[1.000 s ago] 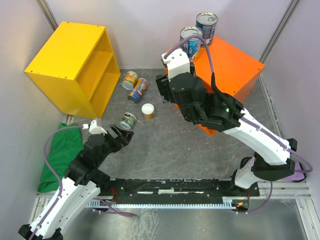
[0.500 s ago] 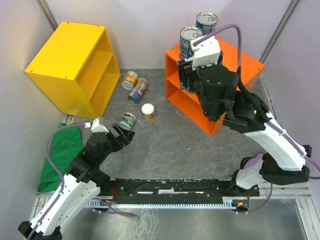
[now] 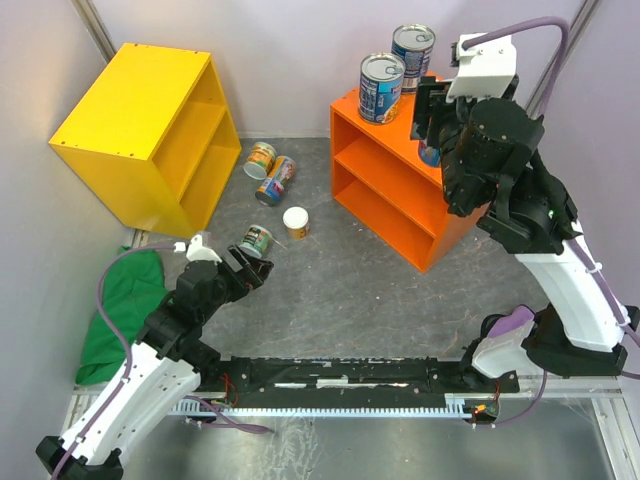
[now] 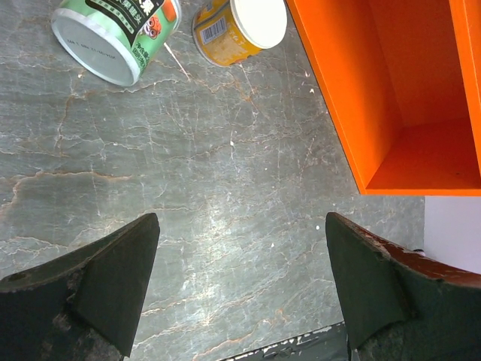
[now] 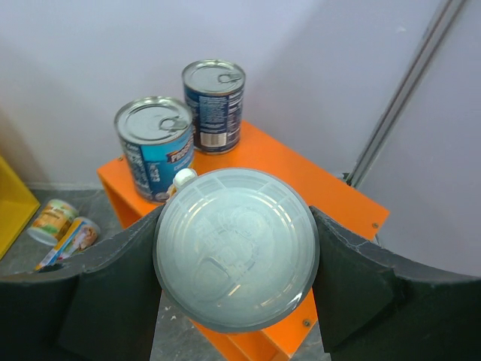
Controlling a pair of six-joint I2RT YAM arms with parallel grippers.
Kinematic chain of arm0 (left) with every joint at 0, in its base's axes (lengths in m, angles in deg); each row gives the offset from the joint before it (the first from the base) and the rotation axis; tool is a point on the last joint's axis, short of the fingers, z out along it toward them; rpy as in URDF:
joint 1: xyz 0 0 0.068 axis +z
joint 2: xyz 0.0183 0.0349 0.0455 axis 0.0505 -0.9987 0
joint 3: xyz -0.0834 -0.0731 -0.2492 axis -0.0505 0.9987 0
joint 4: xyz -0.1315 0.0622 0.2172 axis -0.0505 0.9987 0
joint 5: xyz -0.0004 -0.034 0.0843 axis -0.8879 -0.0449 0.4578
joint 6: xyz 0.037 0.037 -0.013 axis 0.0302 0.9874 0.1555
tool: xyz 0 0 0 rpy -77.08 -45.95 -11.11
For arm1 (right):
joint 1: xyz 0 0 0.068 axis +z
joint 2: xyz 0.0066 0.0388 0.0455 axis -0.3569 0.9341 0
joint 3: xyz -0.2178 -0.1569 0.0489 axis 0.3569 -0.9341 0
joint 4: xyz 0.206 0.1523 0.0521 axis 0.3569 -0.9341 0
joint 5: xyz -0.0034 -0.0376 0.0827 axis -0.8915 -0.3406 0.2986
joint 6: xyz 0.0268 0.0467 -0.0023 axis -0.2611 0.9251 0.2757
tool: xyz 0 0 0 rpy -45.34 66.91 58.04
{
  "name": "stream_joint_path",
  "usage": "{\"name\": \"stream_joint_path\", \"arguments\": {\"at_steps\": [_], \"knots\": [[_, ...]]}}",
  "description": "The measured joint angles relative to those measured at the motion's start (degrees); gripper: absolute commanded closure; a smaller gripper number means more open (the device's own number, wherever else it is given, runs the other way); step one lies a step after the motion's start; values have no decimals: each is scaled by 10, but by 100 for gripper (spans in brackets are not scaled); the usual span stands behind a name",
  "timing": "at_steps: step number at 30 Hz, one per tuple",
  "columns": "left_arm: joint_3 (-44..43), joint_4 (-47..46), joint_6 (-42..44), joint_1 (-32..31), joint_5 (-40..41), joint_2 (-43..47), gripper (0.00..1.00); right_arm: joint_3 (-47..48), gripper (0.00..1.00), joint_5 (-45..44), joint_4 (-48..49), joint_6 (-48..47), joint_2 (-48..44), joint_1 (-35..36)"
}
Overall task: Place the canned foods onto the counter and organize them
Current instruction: Place the canned food on the counter.
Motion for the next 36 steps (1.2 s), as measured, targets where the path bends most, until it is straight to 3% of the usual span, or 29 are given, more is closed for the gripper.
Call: {"name": "stream_joint_path", "arguments": {"at_steps": [7,23,36], "knots": [[0,-7,0,0,-2,-4,4,38,81,30,-23,21,31,-70],[0,-8,0,0,-1,-11,4,144,82,209,-136,127,143,-276],[0,-34,0,0,-1,-53,4,195,82,295,-162,171,216,-350]]}}
